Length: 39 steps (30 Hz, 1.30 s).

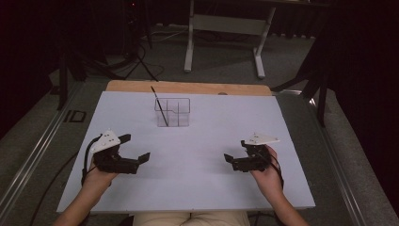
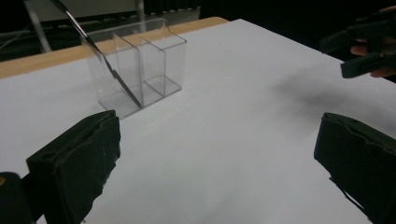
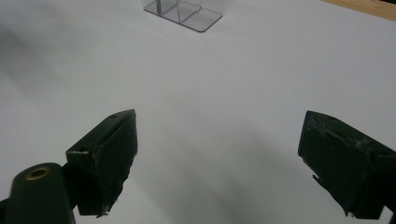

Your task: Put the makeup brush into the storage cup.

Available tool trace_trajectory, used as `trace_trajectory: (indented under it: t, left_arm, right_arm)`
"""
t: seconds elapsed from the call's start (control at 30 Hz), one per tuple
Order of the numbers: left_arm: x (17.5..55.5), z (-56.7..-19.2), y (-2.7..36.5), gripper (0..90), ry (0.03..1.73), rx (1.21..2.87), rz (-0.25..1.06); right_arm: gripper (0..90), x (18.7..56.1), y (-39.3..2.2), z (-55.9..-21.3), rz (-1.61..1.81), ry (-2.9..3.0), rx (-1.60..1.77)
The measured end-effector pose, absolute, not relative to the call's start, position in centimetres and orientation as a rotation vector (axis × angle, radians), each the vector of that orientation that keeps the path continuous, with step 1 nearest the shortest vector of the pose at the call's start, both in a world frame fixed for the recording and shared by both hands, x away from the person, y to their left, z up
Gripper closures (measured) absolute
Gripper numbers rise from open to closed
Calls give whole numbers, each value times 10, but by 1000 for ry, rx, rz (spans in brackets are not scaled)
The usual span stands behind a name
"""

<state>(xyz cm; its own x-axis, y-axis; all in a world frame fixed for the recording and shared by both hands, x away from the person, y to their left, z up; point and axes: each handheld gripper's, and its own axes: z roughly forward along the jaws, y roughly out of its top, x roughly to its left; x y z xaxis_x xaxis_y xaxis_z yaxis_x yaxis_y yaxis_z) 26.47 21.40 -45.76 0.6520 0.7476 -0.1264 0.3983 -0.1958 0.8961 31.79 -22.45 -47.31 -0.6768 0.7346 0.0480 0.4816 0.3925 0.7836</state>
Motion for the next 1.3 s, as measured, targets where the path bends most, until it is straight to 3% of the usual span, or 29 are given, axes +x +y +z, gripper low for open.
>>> trace_trajectory:
  t: [0.67, 1.3]
  left_arm:
    - [248, -500, 207, 13, 912, 1853, 337]
    - [247, -519, 206, 14, 866, 1897, 373]
  right_arm:
    - [121, 318, -225, -474, 1166, 2354, 1057]
    - [121, 319, -224, -478, 1152, 2368, 1052]
